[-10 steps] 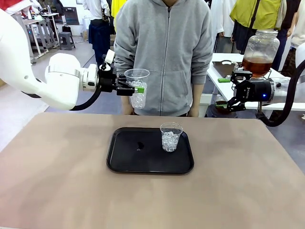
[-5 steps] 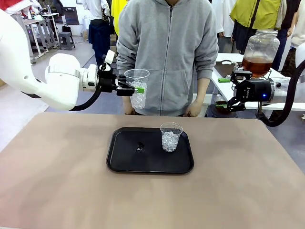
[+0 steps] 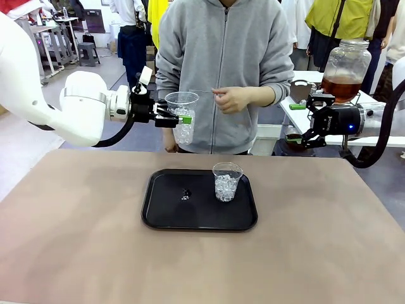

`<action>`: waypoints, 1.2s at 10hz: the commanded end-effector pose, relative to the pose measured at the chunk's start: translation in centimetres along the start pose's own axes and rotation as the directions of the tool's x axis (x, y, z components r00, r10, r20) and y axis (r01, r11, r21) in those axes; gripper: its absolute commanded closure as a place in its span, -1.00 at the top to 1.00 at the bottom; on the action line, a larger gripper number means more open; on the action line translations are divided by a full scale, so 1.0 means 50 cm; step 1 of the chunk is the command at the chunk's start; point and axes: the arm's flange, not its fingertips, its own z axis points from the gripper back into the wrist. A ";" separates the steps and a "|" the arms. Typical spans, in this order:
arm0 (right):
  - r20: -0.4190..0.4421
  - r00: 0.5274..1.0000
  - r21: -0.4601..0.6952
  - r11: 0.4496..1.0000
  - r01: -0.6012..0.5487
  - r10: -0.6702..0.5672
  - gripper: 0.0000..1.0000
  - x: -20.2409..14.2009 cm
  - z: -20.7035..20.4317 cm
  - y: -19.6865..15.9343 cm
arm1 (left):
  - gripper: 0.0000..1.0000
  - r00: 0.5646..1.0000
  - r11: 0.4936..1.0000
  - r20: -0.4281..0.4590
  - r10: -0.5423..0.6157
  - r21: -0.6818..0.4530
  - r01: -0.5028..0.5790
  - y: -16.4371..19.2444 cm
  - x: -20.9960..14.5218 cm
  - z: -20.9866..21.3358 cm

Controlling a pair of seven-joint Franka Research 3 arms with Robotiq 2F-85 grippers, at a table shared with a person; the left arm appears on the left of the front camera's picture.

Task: Pour the drink into the iced cup.
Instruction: Open the gripper to release the iced cup you were holding.

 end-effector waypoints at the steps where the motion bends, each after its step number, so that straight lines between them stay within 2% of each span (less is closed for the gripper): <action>1: 0.001 1.000 0.000 1.000 -0.004 0.004 1.00 0.000 0.000 0.003 | 0.23 1.000 1.000 0.005 -0.014 0.003 0.014 -0.003 0.008 0.002; 12: 0.001 1.000 0.000 1.000 -0.004 0.004 1.00 0.000 0.000 0.003 | 0.23 1.000 1.000 0.005 -0.014 0.003 0.014 -0.003 0.008 0.002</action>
